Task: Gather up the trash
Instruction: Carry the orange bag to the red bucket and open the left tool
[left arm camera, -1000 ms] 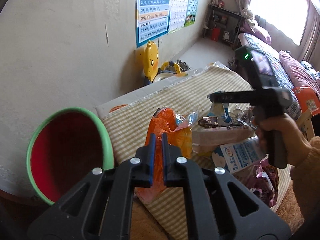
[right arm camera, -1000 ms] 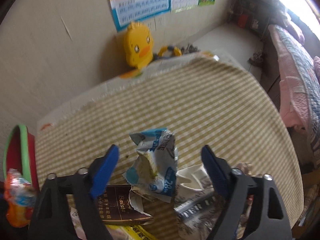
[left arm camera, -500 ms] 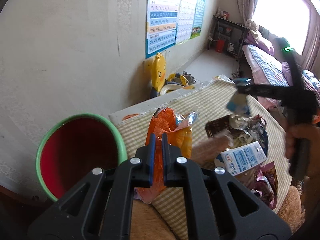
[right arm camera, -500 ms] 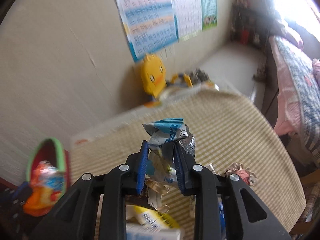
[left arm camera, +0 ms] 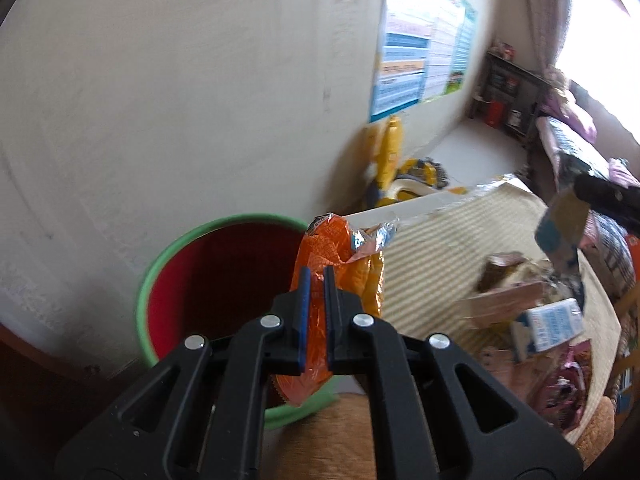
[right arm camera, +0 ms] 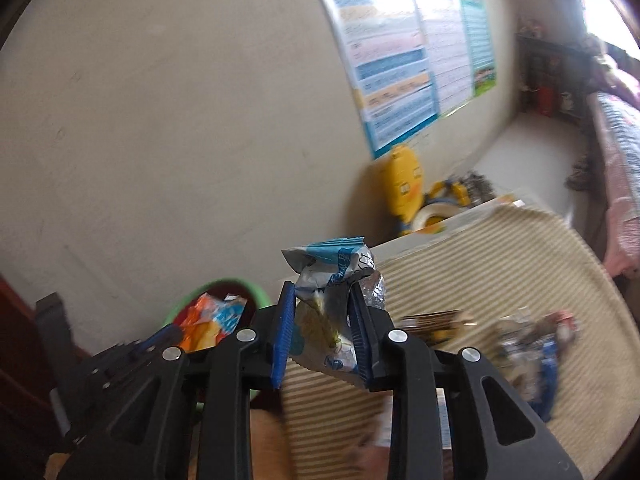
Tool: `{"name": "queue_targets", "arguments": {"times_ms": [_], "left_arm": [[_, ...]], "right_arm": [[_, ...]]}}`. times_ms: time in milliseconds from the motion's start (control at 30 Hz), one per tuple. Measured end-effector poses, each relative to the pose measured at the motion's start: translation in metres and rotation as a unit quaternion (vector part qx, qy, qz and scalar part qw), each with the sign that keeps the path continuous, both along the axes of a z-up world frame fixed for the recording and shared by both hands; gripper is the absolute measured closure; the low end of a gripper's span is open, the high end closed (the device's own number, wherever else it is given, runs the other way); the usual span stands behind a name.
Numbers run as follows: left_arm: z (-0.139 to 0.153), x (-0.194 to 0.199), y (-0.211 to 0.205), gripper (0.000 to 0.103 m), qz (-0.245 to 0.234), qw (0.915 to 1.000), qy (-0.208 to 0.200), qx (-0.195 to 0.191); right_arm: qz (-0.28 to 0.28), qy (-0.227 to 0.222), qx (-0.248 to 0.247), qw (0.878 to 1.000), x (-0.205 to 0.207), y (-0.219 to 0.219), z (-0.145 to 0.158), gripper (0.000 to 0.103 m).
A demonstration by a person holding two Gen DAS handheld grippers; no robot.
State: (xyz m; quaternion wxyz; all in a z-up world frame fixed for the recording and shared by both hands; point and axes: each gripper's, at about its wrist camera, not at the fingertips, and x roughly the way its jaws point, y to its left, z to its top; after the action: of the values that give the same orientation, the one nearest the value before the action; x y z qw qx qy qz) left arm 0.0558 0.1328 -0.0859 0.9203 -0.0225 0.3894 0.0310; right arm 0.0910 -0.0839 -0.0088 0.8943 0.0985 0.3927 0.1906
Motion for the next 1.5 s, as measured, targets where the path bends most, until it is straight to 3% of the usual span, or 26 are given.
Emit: {"name": "queue_targets", "arguments": {"times_ms": [400,500,533,567,600,733,1000,1100,1167,1367,1500], "left_arm": [[-0.038,0.008,0.086,0.097,0.09,0.995,0.042,0.012],[-0.046,0.009,0.093,0.095,0.094,0.9942,0.051,0.01],[-0.047,0.009,0.096,0.081,0.094,0.9941,0.053,0.01],[-0.048,0.008,0.098,0.049,0.098,0.9938,0.052,0.011],[-0.047,0.008,0.098,0.036,0.105,0.9934,0.046,0.012],[-0.047,0.0,0.103,0.032,0.111,0.993,0.039,0.001],[-0.039,-0.002,0.071,0.032,0.066,0.9973,0.03,-0.007],[-0.032,0.0,0.046,0.032,0.031,0.9992,0.025,-0.005],[-0.029,-0.002,0.03,0.03,0.015,0.9996,0.022,-0.004],[-0.027,-0.001,-0.027,0.029,-0.051,0.998,0.034,-0.015],[-0.026,0.0,-0.063,0.026,-0.085,0.9939,0.051,-0.049]], "right_arm": [[0.121,0.044,0.009,0.992,0.029,0.114,-0.049,0.075],[0.133,0.046,0.014,0.99,0.033,0.126,-0.059,0.065],[0.134,0.046,0.017,0.99,0.035,0.13,-0.06,0.052],[0.133,0.046,0.02,0.99,0.031,0.13,-0.06,0.039],[0.129,0.044,0.022,0.99,0.032,0.13,-0.061,0.035],[0.119,0.05,0.027,0.991,0.029,0.126,-0.062,0.033],[0.054,0.04,0.004,0.998,0.002,0.049,-0.047,0.03],[-0.007,0.028,-0.021,0.999,-0.006,-0.004,-0.042,0.03],[-0.059,0.024,-0.028,0.998,-0.009,-0.043,-0.041,0.024],[-0.221,0.049,-0.036,0.973,-0.001,-0.163,-0.059,0.021],[-0.275,0.093,-0.024,0.957,0.011,-0.216,-0.084,0.021]]}}
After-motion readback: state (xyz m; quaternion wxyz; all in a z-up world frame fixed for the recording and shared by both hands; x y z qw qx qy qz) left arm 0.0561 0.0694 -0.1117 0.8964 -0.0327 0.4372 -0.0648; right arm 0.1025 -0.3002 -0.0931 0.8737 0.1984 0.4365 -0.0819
